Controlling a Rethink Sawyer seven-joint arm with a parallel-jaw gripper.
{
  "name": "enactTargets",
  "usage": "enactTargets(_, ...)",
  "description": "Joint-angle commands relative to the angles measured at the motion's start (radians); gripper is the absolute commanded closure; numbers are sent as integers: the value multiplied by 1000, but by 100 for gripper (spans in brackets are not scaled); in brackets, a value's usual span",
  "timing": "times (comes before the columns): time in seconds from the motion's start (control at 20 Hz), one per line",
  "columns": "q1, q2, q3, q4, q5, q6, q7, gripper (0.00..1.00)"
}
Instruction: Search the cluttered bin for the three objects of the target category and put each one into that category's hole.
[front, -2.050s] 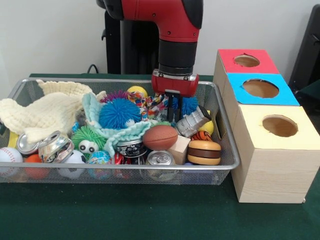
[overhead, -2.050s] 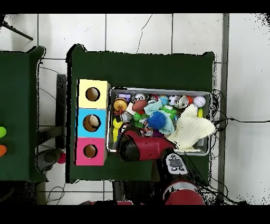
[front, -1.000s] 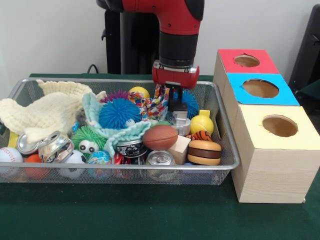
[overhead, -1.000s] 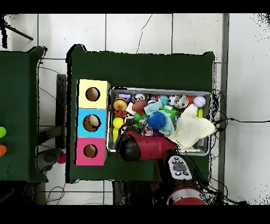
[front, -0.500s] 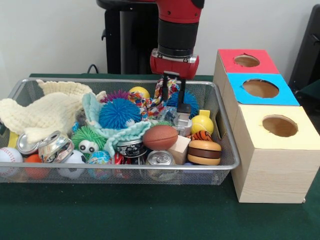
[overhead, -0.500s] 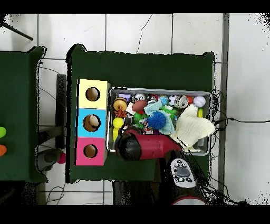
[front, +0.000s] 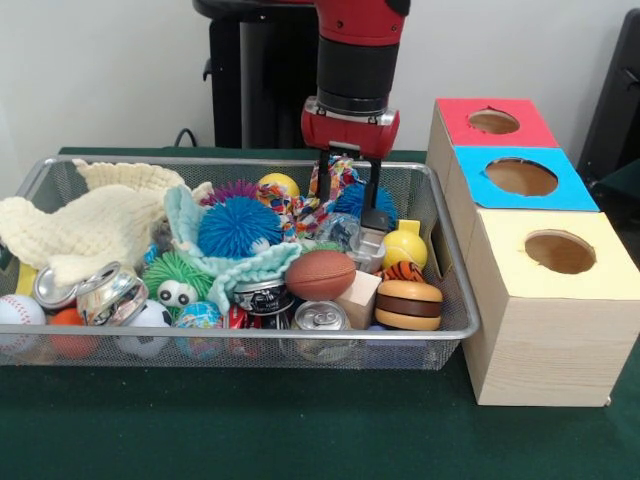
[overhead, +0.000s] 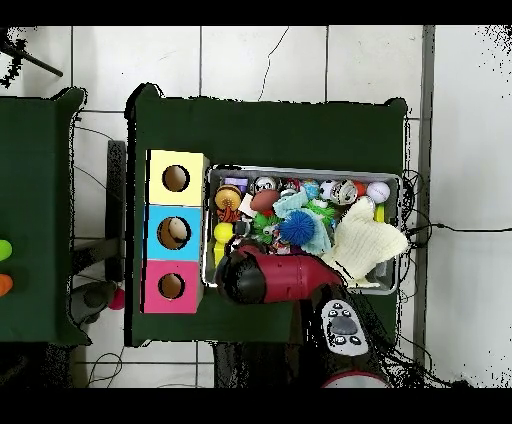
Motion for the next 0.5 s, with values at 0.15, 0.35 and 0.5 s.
enactTargets(0.15,37,107,-16,-67,-71,-104,60,0)
enactTargets(0.35,46,134,-34,-71,-74,-119,66,0)
enactTargets(0.5,50,158,-44,-76,-73,-153,76,0)
